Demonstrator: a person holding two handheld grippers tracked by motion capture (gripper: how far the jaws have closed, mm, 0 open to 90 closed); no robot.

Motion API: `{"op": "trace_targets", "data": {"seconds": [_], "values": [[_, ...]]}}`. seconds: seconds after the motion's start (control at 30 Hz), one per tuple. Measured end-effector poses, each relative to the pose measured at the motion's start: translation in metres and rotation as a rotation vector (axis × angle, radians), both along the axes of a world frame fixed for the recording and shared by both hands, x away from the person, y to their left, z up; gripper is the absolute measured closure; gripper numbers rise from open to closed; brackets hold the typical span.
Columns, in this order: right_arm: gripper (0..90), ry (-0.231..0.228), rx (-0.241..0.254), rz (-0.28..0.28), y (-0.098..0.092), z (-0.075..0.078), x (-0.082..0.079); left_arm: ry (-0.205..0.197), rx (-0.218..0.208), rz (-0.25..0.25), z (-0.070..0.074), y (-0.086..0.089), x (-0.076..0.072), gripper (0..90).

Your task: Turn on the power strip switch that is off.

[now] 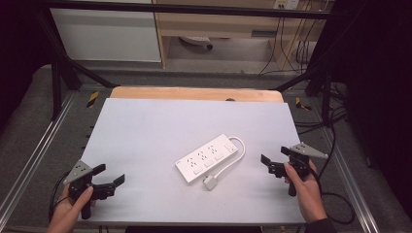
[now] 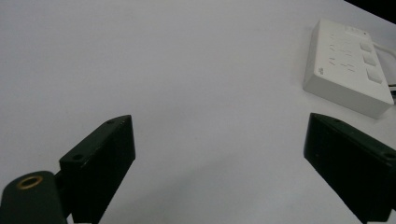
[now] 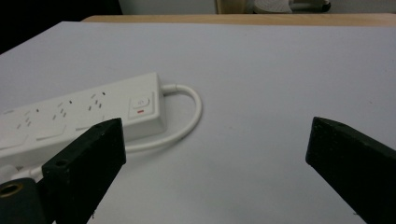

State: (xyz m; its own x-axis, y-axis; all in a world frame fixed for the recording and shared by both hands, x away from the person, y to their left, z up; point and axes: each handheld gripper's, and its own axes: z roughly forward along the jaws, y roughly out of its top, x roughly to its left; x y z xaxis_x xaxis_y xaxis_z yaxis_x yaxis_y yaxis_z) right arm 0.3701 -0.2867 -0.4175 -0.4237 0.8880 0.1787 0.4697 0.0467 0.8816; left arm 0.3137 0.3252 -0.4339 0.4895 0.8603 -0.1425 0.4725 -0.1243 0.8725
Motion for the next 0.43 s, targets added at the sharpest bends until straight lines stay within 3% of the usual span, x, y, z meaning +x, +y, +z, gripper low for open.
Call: {"op": "trace_targets", "data": {"seconds": [0.2, 0.43], "values": [[5.4, 0.026, -0.027, -0.007, -0.011, -0.016, -0.012, -0.003, 0.001, -0.001, 0.0, 0.0, 0.0, 8.7], [4.2, 0.091, -0.089, 0.041, -0.002, -0.033, -0.02, -0.007, 0.001, -0.007, 0.0, -0.001, 0.0, 8.7]]}}
